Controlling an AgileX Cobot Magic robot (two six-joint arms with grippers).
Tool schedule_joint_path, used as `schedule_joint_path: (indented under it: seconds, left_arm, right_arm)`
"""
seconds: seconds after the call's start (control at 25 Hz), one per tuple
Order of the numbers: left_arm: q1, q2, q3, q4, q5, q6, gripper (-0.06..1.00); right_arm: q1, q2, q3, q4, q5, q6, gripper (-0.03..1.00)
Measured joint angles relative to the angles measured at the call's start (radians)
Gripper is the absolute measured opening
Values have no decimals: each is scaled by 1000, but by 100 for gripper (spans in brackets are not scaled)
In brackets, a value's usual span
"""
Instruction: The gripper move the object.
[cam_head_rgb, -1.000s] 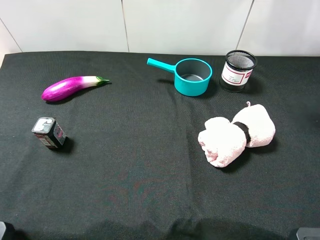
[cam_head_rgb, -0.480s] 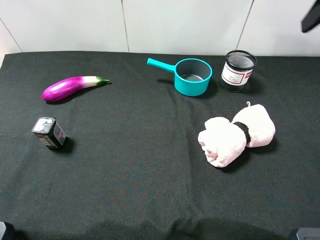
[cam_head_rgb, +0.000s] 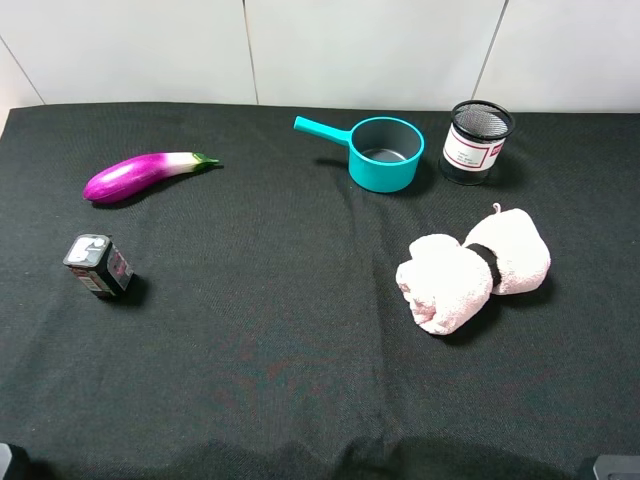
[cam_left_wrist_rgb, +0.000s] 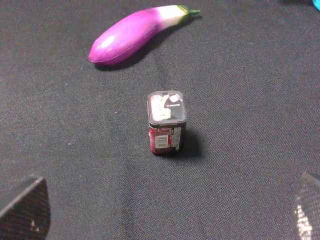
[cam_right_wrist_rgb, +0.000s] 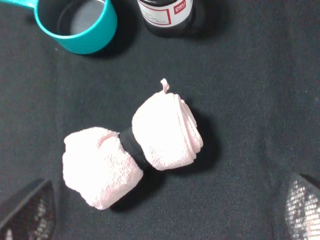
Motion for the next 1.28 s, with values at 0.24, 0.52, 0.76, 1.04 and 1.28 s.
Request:
schedule_joint_path:
  seconds: [0.24, 0.52, 0.76, 1.04, 1.28]
  left_arm:
    - [0, 0, 0, 0, 0, 0, 96]
    - [0, 0, 0, 0, 0, 0, 96]
    - [0, 0, 0, 0, 0, 0, 96]
    - [0, 0, 0, 0, 0, 0, 96]
    - [0, 0, 0, 0, 0, 0, 96]
  right_arm:
    - [0, -198, 115, -4, 0, 0, 69]
    - [-33, -442, 249, -39, -26, 0, 69]
    - [-88, -627, 353, -76, -118, -6, 69]
    - [-92, -758, 501, -108, -165, -35, 69]
    - [-92, -768, 517, -112, -189, -36, 69]
